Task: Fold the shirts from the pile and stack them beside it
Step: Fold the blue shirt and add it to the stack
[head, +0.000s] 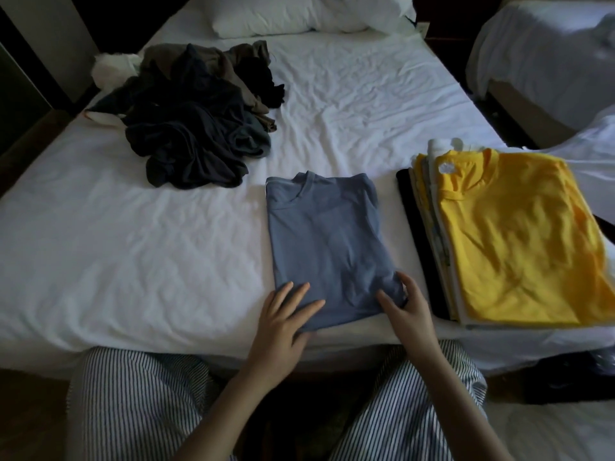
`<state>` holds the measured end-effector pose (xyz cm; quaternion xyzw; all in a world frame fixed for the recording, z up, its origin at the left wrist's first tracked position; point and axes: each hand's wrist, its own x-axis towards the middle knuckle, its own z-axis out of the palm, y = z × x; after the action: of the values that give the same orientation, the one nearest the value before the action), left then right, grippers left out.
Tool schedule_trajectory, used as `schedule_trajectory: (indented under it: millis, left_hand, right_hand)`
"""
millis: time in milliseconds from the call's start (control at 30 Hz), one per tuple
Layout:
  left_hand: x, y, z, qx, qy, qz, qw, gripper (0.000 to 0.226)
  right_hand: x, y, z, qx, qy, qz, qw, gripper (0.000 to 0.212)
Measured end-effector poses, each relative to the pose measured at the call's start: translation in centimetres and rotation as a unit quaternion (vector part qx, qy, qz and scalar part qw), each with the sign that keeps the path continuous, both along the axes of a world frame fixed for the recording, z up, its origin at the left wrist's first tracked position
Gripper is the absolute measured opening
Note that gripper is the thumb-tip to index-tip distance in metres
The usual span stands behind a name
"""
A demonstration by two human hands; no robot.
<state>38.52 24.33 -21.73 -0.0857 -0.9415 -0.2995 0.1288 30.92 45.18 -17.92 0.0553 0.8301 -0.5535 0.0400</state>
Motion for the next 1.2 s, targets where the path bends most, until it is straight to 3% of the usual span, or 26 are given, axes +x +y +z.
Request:
schedule_trajectory:
  millis: [133, 333, 433, 600, 667, 767, 867, 967, 1067, 1133, 1200]
  left_hand:
    - [0.2, -0.5, 1.2, 0.095, 0.010, 0.008, 0.995, 0.046]
    - [1.9, -0.3, 2.2, 0.088, 0.021, 0.011, 0.996, 0.045]
    - [3.1, -0.8, 1.3, 0.075, -0.007, -0.003, 0.997, 0.041]
    - [3.4, -2.5, 2.2, 0.135, -0.083, -0.011, 0.987, 0.027]
    - [3.0, -3.0, 3.0, 0.173, -0.112, -0.018, 0.978, 0.016]
    - [0.7, -3.6, 4.6, 0.252, -0.063, 0.090, 0.961, 0.023]
    - [-2.6, -3.1, 6.2, 0.129, 0.000, 0.140, 0.982, 0.033]
    - [-5.6, -0.9, 7.6, 0.056, -0.024, 0.063, 0.996, 0.044]
    - [-7.0, 0.8, 5.9, -0.086, -0.097, -0.012, 0.992, 0.056]
    - [-7.1, -0.1, 3.9, -0.204, -0.120, -0.033, 0.971, 0.074]
    - [-7.3, -2.0, 2.9, -0.237, -0.100, -0.029, 0.966, 0.076]
  right_hand:
    - [-0.3, 0.5, 1.3, -0.125, -0.035, -0.020, 0.991, 0.020]
    - [0.4, 0.8, 2.3, -0.188, -0.077, -0.068, 0.977, 0.024]
    - [2.9, 1.1, 1.1, -0.118, -0.116, -0.021, 0.986, 0.034]
    - [3.7, 2.4, 1.1, -0.028, -0.164, 0.100, 0.981, 0.057]
    - [2.4, 2.9, 1.4, 0.079, -0.144, 0.139, 0.977, 0.064]
    - [-0.1, 2.7, 2.6, 0.214, -0.083, 0.130, 0.964, 0.070]
    - [-1.7, -0.2, 4.5, 0.244, 0.045, 0.104, 0.963, 0.064]
    - [-2.5, -4.0, 4.8, 0.298, 0.164, 0.197, 0.919, 0.067]
    - [-2.6, -5.4, 2.5, 0.360, 0.151, 0.293, 0.873, 0.076]
    - [-2.9, -4.3, 0.9, 0.427, 0.149, 0.290, 0.843, 0.083]
    - [-3.5, -2.8, 0.6, 0.460, 0.114, 0.241, 0.847, 0.072]
